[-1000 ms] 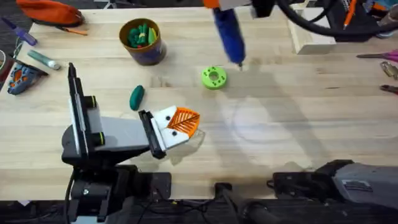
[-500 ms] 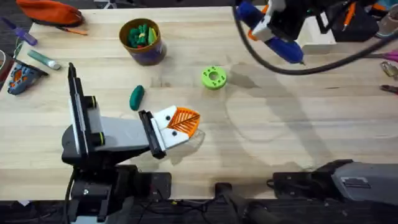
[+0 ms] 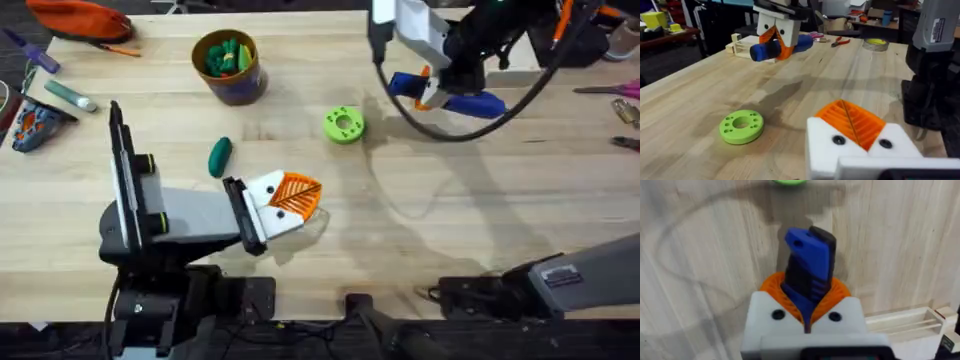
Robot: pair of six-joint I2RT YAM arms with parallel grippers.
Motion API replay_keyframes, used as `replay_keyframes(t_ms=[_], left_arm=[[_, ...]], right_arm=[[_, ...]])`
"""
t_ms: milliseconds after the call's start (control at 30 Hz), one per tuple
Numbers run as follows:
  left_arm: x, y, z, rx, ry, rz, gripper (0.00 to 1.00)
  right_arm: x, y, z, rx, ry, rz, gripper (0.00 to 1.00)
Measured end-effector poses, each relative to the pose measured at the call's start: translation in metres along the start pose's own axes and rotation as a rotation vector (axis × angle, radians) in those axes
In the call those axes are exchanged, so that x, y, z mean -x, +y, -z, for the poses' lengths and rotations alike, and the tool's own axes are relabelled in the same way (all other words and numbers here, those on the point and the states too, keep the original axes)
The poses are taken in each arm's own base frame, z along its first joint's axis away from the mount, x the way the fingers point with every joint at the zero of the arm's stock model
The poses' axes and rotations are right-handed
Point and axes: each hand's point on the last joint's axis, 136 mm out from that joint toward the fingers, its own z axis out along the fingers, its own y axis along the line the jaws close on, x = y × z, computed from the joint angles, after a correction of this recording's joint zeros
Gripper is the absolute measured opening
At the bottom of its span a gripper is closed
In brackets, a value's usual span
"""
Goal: Pick up the gripper from the table and insert it into the empty holder that is missing its gripper. Then pick up a screw, insert it into the mounting hole, and use the screwdriver to tighten it. Finally, clean up the table by picking up the vegetable and placing it into the bucket.
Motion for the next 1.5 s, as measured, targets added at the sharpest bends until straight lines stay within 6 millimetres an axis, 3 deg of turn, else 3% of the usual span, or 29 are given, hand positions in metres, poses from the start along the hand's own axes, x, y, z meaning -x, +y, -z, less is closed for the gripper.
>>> replay_keyframes(t_ms=[100, 133, 367, 733, 900, 1133, 1333, 1367, 1500], left_arm=[[0.0, 0.0, 0.0, 0.0, 0.0, 0.0, 0.013], [0.0, 0.0, 0.0, 0.0, 0.0, 0.0, 0.013], [0.0, 0.0, 0.0, 0.0, 0.0, 0.0, 0.013], [0.0, 0.0, 0.0, 0.0, 0.0, 0.0, 0.013], [0.0, 0.0, 0.0, 0.0, 0.0, 0.0, 0.013], [0.0, 0.0, 0.0, 0.0, 0.0, 0.0, 0.013], [0.0, 0.0, 0.0, 0.0, 0.0, 0.0, 0.013], [0.0, 0.0, 0.0, 0.0, 0.0, 0.0, 0.013], [0.0, 0.0, 0.0, 0.0, 0.0, 0.0, 0.013]], right_arm=[[-0.012, -0.003, -0.011, 0.038, -0.011, 0.012, 0.022], [-0.022, -0.003, -0.025, 0.082, -0.011, 0.044, 0.022], [-0.037, 0.012, -0.055, 0.214, 0.025, 0.162, 0.022], [-0.041, 0.011, -0.078, 0.23, 0.035, 0.205, 0.022], [-0.046, 0.024, -0.092, 0.273, 0.042, 0.199, 0.022], [-0.047, 0.026, -0.096, 0.276, 0.043, 0.19, 0.042], [-0.046, 0.019, -0.097, 0.245, 0.044, 0.153, 0.891], [-0.046, 0.019, -0.097, 0.246, 0.045, 0.152, 0.967], [-0.045, 0.018, -0.098, 0.242, 0.045, 0.142, 0.991]])
